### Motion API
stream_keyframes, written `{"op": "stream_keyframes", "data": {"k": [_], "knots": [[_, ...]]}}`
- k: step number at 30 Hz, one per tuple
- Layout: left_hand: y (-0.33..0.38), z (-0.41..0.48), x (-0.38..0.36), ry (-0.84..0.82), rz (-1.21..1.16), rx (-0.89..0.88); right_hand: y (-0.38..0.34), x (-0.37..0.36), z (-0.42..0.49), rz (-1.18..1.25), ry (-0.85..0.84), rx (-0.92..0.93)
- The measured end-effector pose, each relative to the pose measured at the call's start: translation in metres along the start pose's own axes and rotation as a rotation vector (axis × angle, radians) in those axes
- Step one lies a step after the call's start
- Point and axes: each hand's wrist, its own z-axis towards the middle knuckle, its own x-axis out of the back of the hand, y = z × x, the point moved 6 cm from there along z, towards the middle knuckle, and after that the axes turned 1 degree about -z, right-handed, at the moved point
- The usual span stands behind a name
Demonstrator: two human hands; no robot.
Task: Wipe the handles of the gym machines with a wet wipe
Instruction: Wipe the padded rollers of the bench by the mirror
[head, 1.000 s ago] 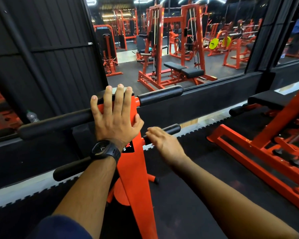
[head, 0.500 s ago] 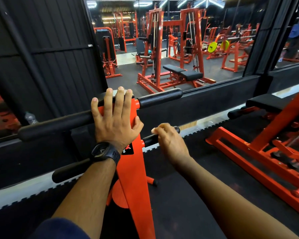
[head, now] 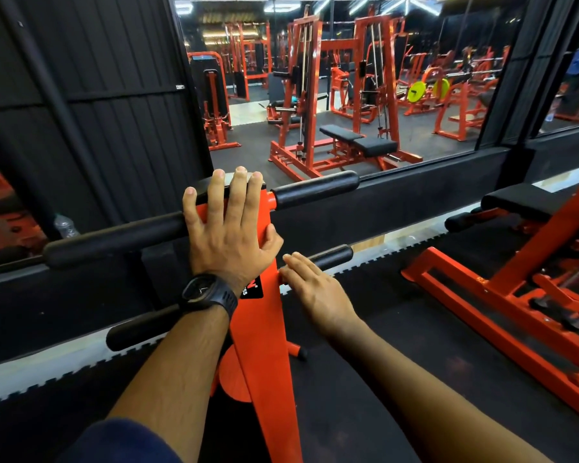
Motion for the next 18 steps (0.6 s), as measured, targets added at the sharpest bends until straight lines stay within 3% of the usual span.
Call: {"op": "stream_keyframes", "data": {"k": [1,5,9,12,14,18], "knots": [[0.001,0.000,0.000,-0.001,-0.002,-0.002,0.004,-0.001,-0.002,-0.011,-0.008,0.039],[0.002,0.000,0.000,0.000,-0.003,0.007,0.033,0.012,-0.007,0.013,0.077,-0.122],[0.001,-0.001,0.000,0.005,-0.005,0.005,0.023,0.004,-0.010,-0.032,0.047,0.045],[0.001,0.000,0.000,-0.002,-0.007,0.001,0.045,0.010,-0.006,0.000,0.108,-0.142],[0.001,0.000,-0.001,-0.005,-0.011,0.004,0.044,0.005,-0.009,0.014,0.053,-0.234],[0.001,0.000,0.000,-0.004,-0.016,0.001,0.046,0.005,-0.012,0.075,-0.031,-0.224]]}}
